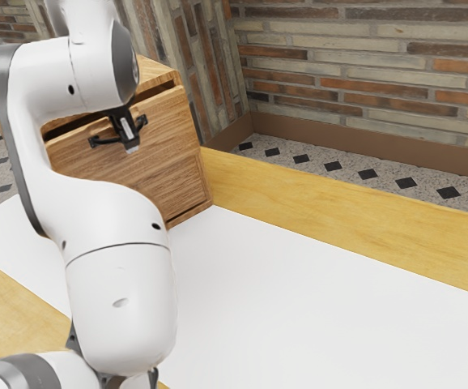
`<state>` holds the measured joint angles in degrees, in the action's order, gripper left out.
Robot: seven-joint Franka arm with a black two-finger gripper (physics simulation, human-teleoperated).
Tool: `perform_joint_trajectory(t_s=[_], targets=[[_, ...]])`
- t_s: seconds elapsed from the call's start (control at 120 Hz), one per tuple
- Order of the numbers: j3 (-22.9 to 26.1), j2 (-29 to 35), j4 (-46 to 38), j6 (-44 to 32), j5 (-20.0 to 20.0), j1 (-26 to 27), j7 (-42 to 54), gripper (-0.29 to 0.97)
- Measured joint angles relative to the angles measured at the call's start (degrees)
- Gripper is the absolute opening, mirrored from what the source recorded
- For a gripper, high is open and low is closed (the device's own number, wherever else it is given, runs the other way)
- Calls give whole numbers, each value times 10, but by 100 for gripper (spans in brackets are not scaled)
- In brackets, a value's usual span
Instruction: Pull the drawer handle with one arm to open the drawer
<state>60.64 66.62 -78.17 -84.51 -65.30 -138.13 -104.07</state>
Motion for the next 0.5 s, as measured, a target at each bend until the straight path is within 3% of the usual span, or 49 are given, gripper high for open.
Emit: perform_joint_trajectory(t_s=[0.5], targets=[[-17,3,-22,-1,21,46,-1,9]])
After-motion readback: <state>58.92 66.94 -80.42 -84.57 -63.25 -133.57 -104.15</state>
